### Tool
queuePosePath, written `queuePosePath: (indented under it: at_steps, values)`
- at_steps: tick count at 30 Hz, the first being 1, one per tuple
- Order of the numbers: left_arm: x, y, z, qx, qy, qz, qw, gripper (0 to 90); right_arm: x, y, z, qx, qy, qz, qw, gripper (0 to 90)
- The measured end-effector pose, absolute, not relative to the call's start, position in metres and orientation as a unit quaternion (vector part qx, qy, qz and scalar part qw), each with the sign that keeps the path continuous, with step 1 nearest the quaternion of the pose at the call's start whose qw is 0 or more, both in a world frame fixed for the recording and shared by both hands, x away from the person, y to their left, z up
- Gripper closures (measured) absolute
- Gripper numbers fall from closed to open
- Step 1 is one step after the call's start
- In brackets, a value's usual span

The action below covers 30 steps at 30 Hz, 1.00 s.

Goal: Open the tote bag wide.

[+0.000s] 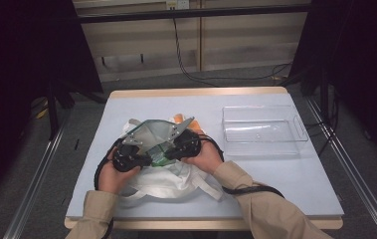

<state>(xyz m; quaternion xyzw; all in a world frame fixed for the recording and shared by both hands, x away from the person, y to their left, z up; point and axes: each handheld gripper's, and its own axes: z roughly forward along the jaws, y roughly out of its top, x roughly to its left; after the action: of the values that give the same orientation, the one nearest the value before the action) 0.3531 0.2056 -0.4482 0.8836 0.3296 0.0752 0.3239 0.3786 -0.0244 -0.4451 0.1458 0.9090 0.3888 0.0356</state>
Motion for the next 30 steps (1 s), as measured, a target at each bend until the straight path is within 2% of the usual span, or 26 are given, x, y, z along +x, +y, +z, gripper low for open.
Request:
queuePosePath:
  at_steps: [2,7,14,17,24,28,30]
  values:
    - [0.353,0.206,-0.448,0.883,0.331,0.075,0.324,80.1,0.378,-0.024,-0.446,0.146,0.911,0.384,0.045,71.1]
    - [0.353,0.207,-0.449,0.883,0.331,0.074,0.324,80.1,0.378,-0.028,-0.447,0.137,0.917,0.371,0.053,65.3]
    - [0.354,0.206,-0.449,0.883,0.332,0.072,0.325,80.2,0.38,-0.035,-0.45,0.128,0.921,0.361,0.069,61.0]
    - [0.354,0.207,-0.45,0.883,0.333,0.072,0.324,80.2,0.381,-0.031,-0.453,0.126,0.923,0.356,0.077,61.8]
    - [0.355,0.207,-0.451,0.88,0.334,0.071,0.329,80.2,0.381,-0.023,-0.455,0.094,0.93,0.348,0.075,71.5]
    - [0.355,0.208,-0.45,0.881,0.336,0.071,0.327,80.2,0.381,-0.022,-0.453,0.08,0.934,0.34,0.071,70.5]
    - [0.355,0.208,-0.45,0.88,0.336,0.072,0.327,80.2,0.381,-0.021,-0.454,0.08,0.935,0.338,0.072,73.5]
